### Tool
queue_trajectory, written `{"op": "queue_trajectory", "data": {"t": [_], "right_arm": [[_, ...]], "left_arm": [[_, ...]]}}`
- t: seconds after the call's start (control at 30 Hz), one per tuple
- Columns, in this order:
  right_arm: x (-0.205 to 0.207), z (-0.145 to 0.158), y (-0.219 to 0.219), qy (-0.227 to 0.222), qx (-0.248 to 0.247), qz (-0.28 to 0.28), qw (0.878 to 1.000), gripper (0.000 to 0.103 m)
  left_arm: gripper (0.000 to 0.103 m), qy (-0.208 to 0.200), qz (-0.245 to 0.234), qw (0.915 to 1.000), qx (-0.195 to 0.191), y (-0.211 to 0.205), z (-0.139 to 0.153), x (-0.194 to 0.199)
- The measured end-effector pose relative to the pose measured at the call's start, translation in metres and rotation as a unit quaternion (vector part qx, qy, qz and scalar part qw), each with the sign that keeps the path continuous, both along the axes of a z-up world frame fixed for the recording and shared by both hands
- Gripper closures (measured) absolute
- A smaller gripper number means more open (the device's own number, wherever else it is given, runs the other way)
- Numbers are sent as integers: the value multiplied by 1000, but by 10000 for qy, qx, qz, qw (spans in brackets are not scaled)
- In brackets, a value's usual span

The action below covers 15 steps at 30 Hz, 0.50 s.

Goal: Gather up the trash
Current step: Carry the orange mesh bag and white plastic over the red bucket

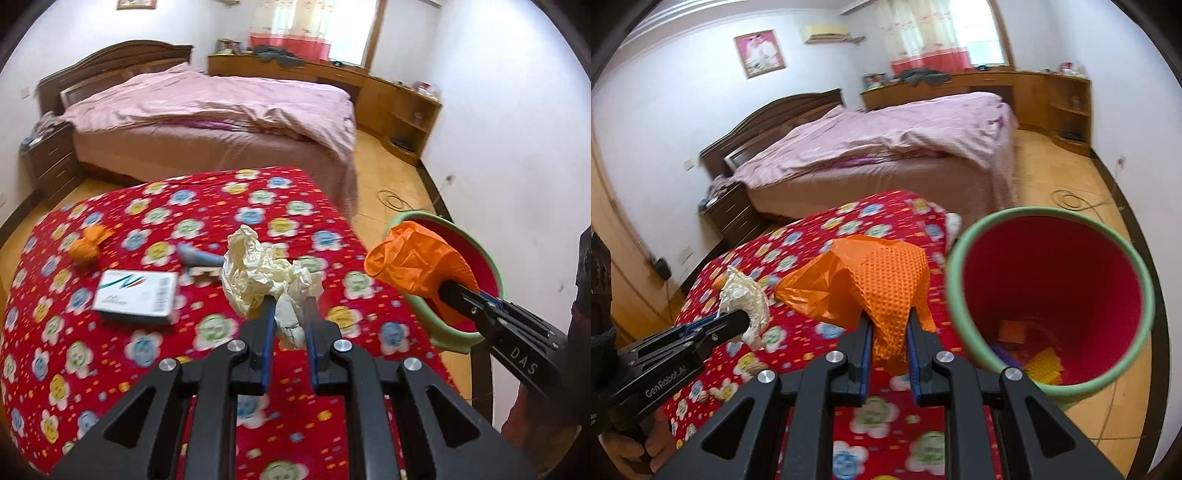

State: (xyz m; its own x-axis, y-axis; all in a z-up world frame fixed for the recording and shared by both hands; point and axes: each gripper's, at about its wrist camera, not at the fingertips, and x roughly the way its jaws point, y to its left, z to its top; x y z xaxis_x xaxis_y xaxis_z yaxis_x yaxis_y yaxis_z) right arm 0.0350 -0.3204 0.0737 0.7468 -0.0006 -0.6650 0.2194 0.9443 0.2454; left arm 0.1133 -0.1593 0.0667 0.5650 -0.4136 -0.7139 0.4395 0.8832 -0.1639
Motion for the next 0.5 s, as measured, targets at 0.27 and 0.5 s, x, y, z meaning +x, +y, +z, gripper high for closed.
{"op": "queue_trajectory", "data": {"t": [0.27,0.5], "right_arm": [[-22,-6,-55,-10,135,-685,9976,85],[-39,-19,-96,53,231,-1251,9919,85]], "left_arm": [[89,-38,-515,9987,38,-55,-1,-2],[89,-65,-937,9955,92,-100,-7,-5]]}}
